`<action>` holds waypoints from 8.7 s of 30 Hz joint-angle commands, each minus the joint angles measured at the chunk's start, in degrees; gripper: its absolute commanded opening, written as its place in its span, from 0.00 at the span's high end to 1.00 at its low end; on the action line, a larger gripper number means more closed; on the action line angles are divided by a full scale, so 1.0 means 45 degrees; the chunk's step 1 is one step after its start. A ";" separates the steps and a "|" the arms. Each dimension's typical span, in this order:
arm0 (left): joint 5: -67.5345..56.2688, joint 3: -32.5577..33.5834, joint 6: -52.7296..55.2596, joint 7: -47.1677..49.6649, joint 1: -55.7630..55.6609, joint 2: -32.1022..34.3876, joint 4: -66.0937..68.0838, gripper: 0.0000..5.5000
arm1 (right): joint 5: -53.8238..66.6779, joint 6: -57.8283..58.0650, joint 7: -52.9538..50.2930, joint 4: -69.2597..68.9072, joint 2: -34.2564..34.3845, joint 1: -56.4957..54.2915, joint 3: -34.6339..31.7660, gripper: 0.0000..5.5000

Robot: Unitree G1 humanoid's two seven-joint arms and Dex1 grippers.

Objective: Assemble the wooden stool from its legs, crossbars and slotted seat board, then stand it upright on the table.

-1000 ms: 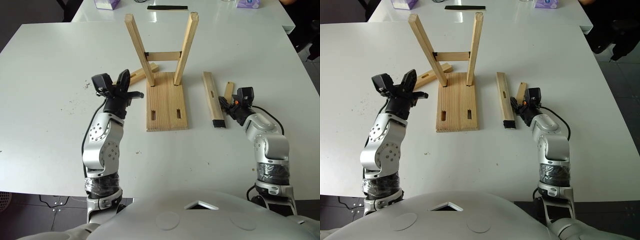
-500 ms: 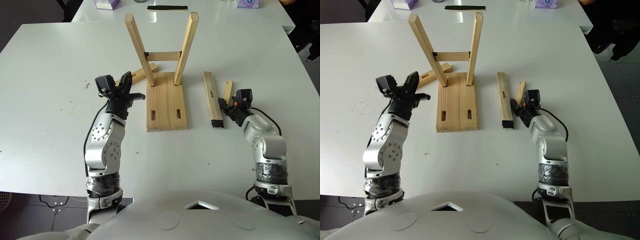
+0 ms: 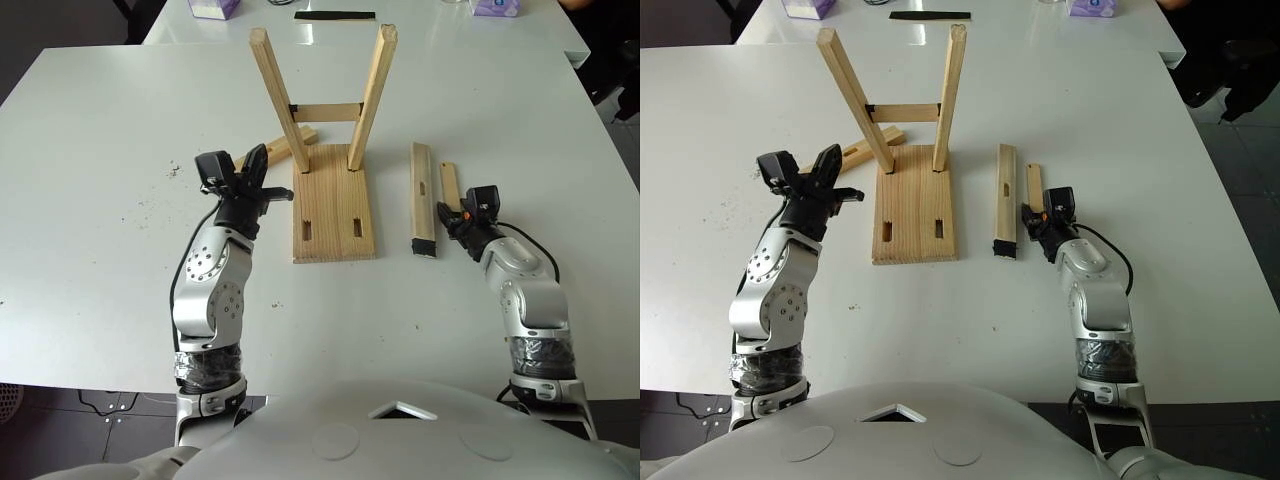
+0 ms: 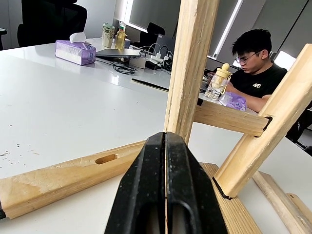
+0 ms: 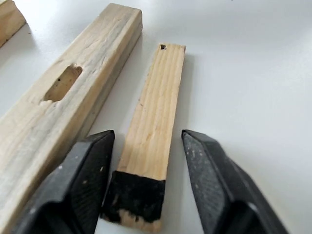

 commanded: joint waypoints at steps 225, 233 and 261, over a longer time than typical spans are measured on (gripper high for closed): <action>0.1614 -0.3938 -0.1209 -1.7496 -0.7061 0.9633 0.6814 0.76 | 0.1865 -0.4519 0.3293 0.2125 0.1020 -0.1743 0.1348 0.57; 0.2620 -0.5118 -0.2008 -1.7928 -0.7503 0.9520 0.7046 0.76 | 0.1822 -0.4563 0.2869 0.2236 0.1311 -0.1636 0.1221 0.57; 0.2810 -0.5048 -0.3511 -1.7686 -0.8262 0.8998 0.9134 0.76 | 0.2039 -0.4882 0.2025 0.2351 0.2141 -0.1725 0.0811 0.57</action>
